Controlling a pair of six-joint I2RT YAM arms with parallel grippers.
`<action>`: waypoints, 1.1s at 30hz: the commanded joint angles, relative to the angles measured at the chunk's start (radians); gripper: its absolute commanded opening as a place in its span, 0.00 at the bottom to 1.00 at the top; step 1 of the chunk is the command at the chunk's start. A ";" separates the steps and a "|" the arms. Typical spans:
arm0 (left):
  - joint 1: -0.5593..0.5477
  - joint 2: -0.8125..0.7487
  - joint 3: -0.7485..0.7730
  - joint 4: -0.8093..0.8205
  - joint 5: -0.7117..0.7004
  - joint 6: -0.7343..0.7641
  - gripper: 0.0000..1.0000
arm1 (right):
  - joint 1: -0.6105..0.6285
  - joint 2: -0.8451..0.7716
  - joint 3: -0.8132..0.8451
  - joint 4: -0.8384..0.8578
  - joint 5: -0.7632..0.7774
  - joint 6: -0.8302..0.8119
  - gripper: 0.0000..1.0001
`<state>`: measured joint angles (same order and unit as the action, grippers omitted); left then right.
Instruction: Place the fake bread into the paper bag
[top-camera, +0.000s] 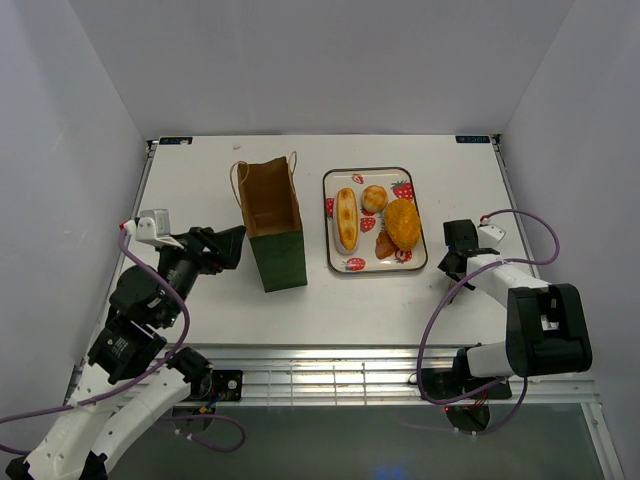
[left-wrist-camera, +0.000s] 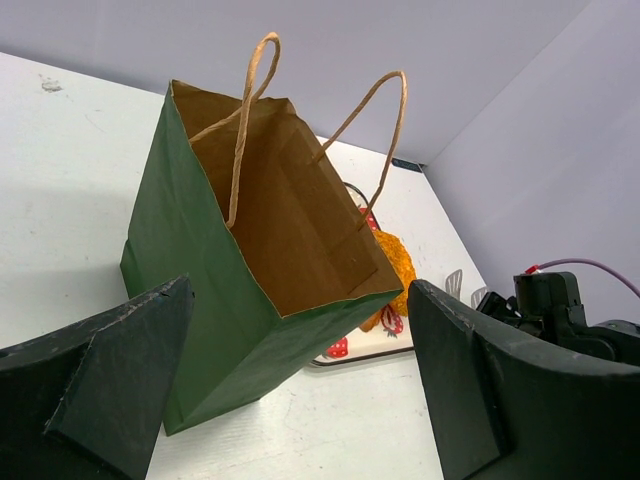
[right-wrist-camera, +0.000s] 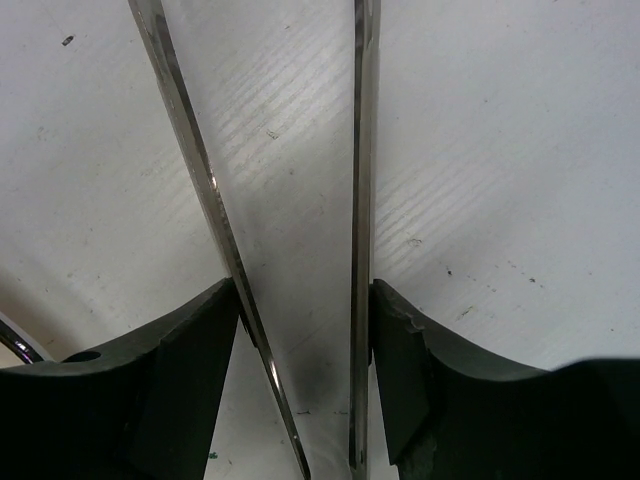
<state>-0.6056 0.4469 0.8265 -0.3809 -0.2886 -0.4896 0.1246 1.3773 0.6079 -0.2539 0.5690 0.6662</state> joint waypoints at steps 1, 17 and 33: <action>-0.005 0.013 0.005 0.011 0.017 0.008 0.98 | -0.003 -0.007 0.006 -0.007 -0.012 0.012 0.59; -0.005 0.064 0.045 -0.006 0.016 0.011 0.98 | -0.086 -0.176 0.191 -0.068 -0.412 -0.174 0.60; -0.005 0.133 0.177 -0.076 -0.001 0.000 0.98 | -0.181 -0.406 0.224 -0.174 -0.741 -0.215 0.60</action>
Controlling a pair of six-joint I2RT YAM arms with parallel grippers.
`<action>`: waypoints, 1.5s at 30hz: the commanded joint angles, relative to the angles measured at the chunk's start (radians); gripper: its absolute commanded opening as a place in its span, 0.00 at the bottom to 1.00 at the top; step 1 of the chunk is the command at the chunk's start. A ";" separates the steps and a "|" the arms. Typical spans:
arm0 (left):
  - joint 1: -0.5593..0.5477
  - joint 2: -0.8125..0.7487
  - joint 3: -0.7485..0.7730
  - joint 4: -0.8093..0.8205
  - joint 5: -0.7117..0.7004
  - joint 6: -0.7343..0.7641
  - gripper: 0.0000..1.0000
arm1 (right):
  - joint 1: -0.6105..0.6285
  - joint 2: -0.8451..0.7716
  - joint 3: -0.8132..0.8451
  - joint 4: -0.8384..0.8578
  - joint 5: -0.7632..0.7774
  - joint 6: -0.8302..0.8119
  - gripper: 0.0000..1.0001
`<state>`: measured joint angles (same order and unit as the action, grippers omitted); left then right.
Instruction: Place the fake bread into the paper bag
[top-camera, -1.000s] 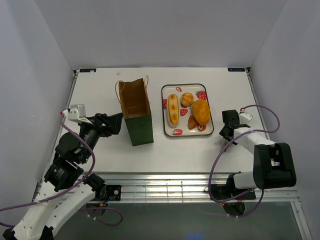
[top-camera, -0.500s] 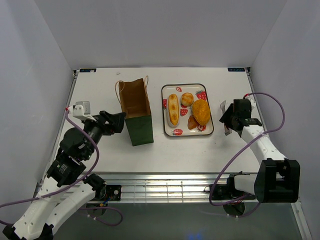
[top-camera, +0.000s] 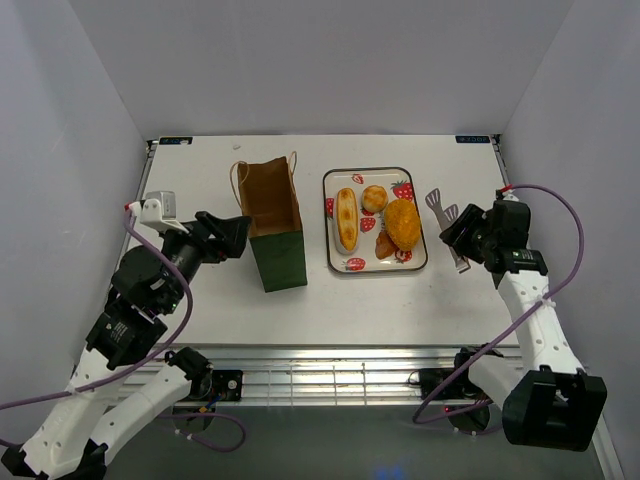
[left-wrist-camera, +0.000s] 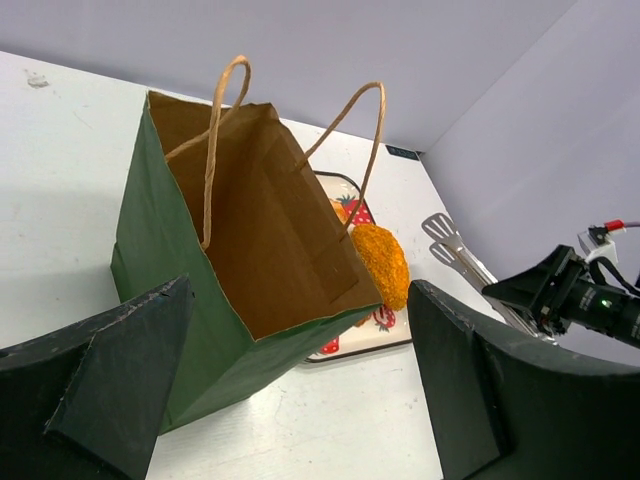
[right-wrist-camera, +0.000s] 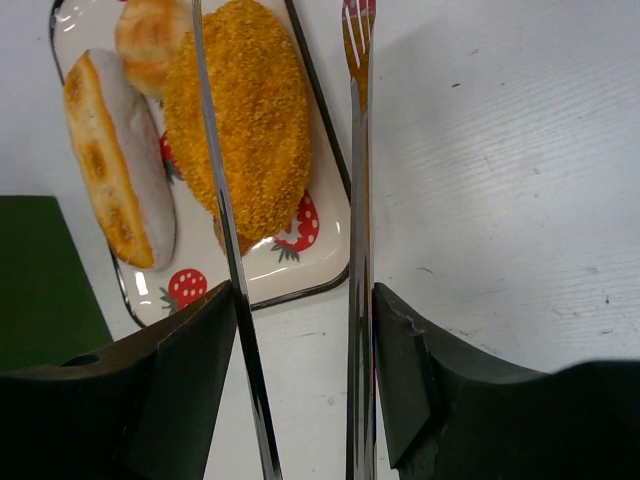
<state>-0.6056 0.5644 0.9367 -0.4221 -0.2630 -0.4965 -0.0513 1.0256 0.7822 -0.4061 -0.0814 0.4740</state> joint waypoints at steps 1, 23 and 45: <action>-0.005 0.026 0.083 -0.043 -0.038 0.021 0.98 | -0.005 -0.070 0.048 -0.033 -0.116 -0.021 0.60; 0.000 0.492 0.540 -0.316 -0.219 0.128 0.93 | -0.016 -0.228 0.084 -0.238 -0.534 -0.002 0.62; 0.032 0.512 0.491 -0.261 -0.240 0.173 0.93 | -0.022 -0.303 0.019 -0.428 -0.337 0.112 0.63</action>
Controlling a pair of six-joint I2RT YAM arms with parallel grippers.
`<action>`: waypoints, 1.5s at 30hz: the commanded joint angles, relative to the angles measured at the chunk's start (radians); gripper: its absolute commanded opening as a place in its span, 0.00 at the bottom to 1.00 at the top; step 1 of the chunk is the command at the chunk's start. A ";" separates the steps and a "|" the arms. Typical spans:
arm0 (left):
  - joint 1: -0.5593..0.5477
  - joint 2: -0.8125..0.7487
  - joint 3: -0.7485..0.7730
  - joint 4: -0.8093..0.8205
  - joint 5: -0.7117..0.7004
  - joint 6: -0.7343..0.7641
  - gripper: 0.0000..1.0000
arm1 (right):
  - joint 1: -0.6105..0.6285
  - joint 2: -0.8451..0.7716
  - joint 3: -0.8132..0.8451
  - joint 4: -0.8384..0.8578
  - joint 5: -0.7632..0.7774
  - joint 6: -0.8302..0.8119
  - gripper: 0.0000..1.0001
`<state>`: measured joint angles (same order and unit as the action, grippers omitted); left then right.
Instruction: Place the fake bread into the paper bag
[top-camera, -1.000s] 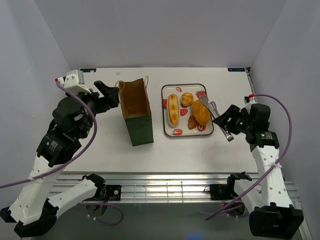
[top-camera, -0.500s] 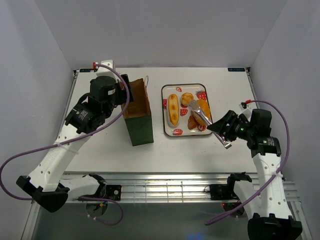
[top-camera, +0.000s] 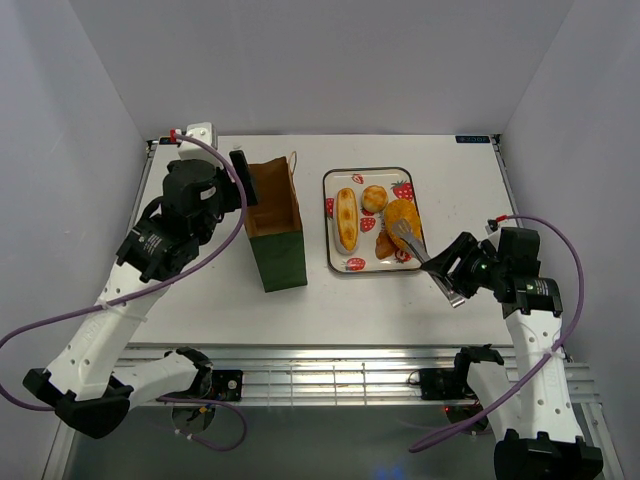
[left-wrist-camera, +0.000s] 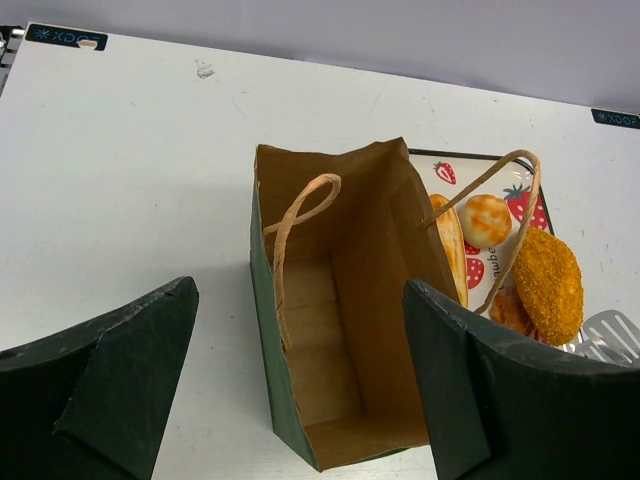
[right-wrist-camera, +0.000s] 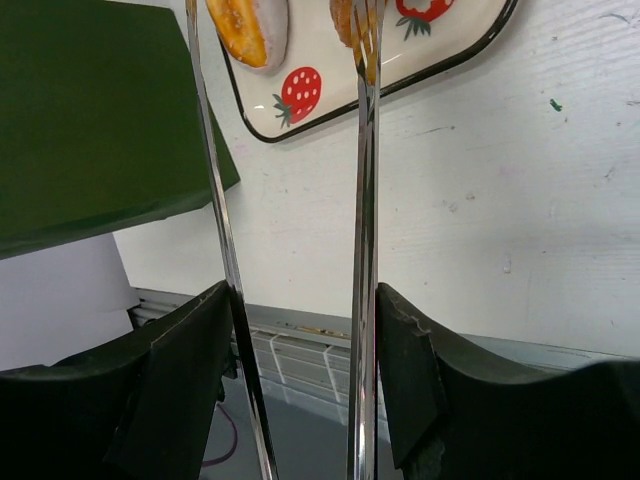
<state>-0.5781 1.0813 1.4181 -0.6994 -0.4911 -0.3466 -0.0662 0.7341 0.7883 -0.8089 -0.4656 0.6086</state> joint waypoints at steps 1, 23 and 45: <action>0.004 -0.003 0.008 0.020 -0.009 0.027 0.93 | -0.010 -0.016 0.006 -0.027 0.045 -0.021 0.63; 0.004 -0.011 -0.005 0.035 0.055 0.021 0.93 | -0.083 0.021 -0.168 0.178 -0.087 0.033 0.63; 0.004 -0.038 -0.005 0.014 0.065 0.023 0.93 | -0.130 0.054 -0.276 0.369 -0.130 0.083 0.63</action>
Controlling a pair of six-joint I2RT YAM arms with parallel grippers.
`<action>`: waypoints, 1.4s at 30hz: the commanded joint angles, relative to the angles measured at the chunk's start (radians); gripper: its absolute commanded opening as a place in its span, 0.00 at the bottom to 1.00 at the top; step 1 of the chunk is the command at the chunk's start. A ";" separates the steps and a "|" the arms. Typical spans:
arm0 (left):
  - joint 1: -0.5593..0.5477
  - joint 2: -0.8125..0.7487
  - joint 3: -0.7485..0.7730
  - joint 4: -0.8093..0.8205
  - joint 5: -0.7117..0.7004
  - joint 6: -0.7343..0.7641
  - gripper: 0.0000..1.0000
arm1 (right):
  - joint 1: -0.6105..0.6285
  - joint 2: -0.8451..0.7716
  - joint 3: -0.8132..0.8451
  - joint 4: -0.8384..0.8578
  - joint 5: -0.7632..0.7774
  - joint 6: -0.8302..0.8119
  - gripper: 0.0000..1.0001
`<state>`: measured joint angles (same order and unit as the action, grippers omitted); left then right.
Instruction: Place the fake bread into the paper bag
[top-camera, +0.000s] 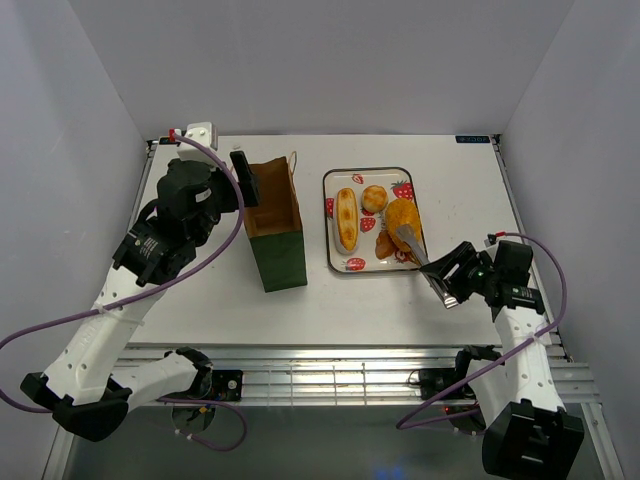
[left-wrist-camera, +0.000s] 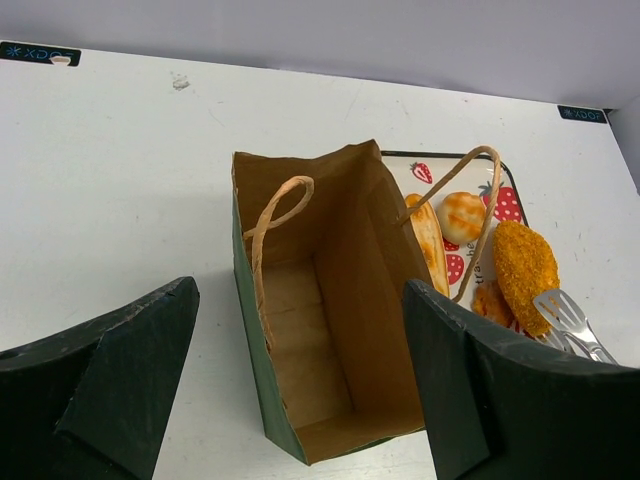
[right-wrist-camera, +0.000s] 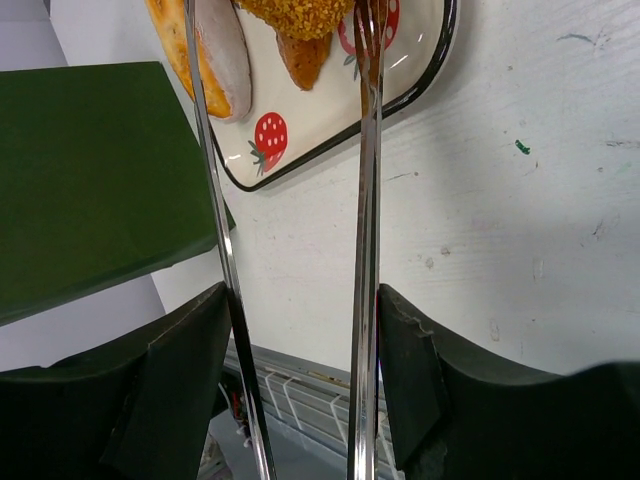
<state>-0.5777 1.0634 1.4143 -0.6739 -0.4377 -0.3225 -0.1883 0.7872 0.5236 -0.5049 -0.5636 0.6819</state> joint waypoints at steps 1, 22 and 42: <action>0.004 -0.022 -0.003 -0.010 0.013 -0.003 0.93 | -0.010 0.003 -0.016 0.071 -0.033 0.010 0.64; 0.004 -0.037 -0.038 -0.010 0.008 -0.016 0.93 | -0.022 0.009 -0.074 0.275 -0.033 0.034 0.38; 0.004 -0.040 -0.046 -0.007 0.005 -0.033 0.93 | -0.020 0.003 0.009 0.263 -0.081 0.044 0.08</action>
<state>-0.5777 1.0451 1.3674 -0.6804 -0.4274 -0.3485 -0.2031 0.7986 0.4618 -0.2886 -0.6006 0.7261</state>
